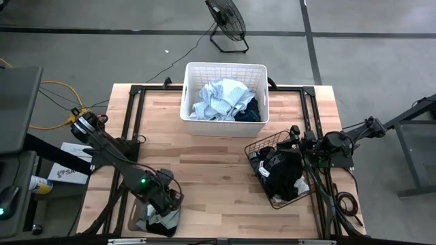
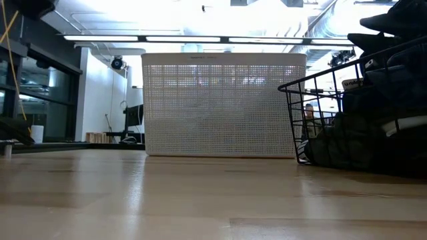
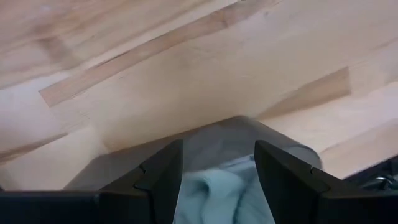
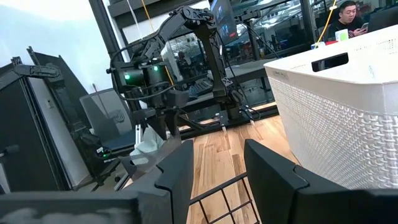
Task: Pick & Place Cloths
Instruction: Return to Home Position
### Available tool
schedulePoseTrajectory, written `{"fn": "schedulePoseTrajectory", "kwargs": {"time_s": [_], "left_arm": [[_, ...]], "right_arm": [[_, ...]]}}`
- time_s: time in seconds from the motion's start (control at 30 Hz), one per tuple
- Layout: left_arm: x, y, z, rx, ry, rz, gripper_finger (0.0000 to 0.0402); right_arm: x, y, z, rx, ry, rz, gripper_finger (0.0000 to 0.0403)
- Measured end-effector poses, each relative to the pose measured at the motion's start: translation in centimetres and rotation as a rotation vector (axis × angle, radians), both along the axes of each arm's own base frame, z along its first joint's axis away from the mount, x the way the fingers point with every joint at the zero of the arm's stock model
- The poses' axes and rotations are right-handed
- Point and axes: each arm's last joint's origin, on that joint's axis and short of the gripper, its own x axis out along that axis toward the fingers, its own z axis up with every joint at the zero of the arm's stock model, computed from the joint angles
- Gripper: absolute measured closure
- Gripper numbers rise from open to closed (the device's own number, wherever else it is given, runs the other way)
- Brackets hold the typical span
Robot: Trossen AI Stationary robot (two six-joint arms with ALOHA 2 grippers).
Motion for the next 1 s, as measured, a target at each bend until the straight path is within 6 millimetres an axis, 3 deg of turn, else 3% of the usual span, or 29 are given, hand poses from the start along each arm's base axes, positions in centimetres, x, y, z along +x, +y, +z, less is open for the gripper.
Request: {"fn": "schedulePoseTrajectory", "kwargs": {"time_s": [0.23, 0.53, 1.0], "left_arm": [[-0.2, -0.7, 1.8, -0.004, -0.012, -0.03, 0.0208], [-1.1, -3.3, 2.3, -0.115, -0.096, -0.076, 0.0208], [-3.9, -7.5, -2.0, -0.088, 0.128, 0.049, 0.0208]], "right_arm": [[0.0, 0.0, 0.0, 0.0, 0.0, 0.0, 0.0269], [0.0, 0.0, 0.0, 0.0, 0.0, 0.0, 0.0269], [0.0, 0.0, -0.1, -0.002, 0.005, 0.0, 0.0269]]}}
